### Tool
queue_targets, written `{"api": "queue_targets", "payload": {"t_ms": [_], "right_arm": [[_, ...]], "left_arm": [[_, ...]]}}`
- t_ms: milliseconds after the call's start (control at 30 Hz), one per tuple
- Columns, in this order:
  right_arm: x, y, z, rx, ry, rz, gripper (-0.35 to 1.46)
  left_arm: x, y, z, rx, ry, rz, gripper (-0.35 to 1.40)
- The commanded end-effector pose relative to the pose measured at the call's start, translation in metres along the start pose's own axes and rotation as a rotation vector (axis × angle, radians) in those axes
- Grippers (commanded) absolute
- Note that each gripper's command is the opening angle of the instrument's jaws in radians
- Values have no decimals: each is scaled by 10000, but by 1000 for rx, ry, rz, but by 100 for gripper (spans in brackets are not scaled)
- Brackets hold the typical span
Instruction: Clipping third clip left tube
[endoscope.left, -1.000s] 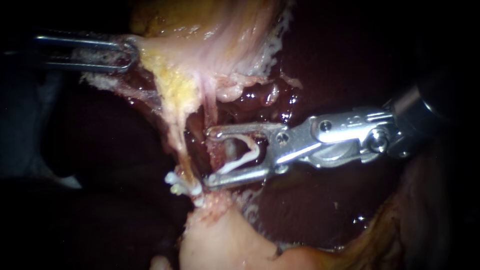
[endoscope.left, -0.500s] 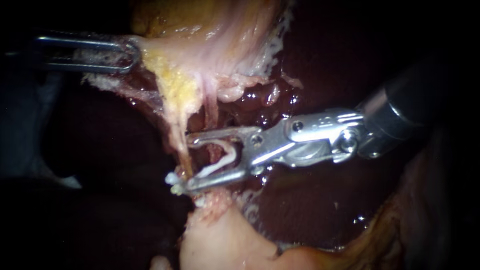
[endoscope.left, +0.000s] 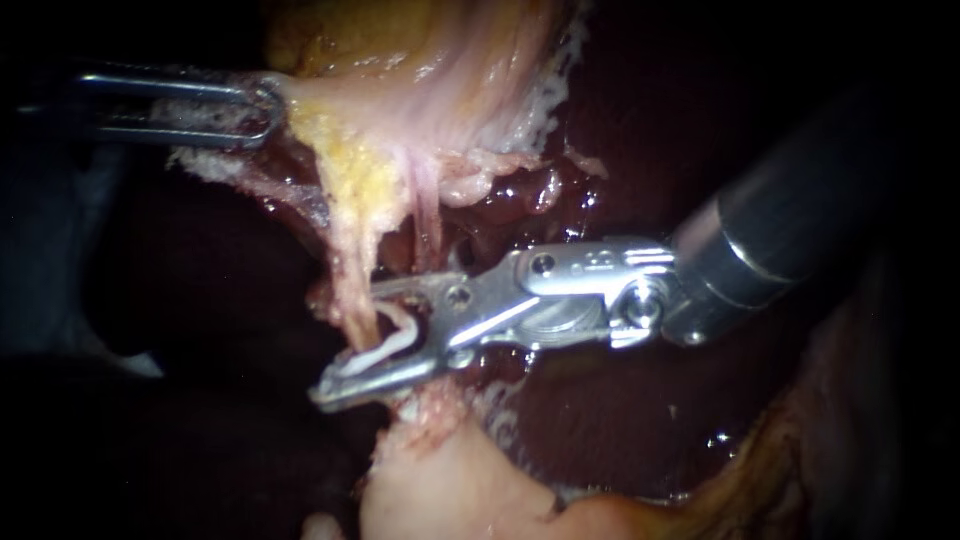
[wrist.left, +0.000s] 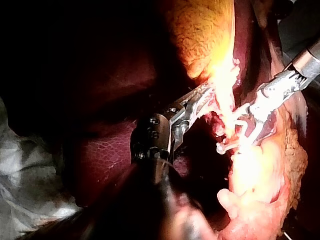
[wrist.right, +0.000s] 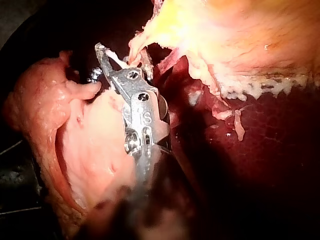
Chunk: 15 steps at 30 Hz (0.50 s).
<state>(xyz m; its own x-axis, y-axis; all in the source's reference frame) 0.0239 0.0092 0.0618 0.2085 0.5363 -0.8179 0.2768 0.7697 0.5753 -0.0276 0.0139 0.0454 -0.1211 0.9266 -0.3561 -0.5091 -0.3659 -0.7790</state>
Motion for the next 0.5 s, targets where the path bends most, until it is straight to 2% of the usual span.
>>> {"api": "queue_targets", "payload": {"t_ms": [33, 267, 500], "right_arm": [[1, 2, 1, -9, 2, -2, 45], [12, 11, 3, -49, 30, 3, 45], [34, 14, -5, -56, 65, 16, 45]], "left_arm": [[0, 0, 0, 0, 0, 0, -35], [-1, 1, 3, -1, 0, 0, -35], [-1, 0, 4, -3, -2, 1, -35]]}}
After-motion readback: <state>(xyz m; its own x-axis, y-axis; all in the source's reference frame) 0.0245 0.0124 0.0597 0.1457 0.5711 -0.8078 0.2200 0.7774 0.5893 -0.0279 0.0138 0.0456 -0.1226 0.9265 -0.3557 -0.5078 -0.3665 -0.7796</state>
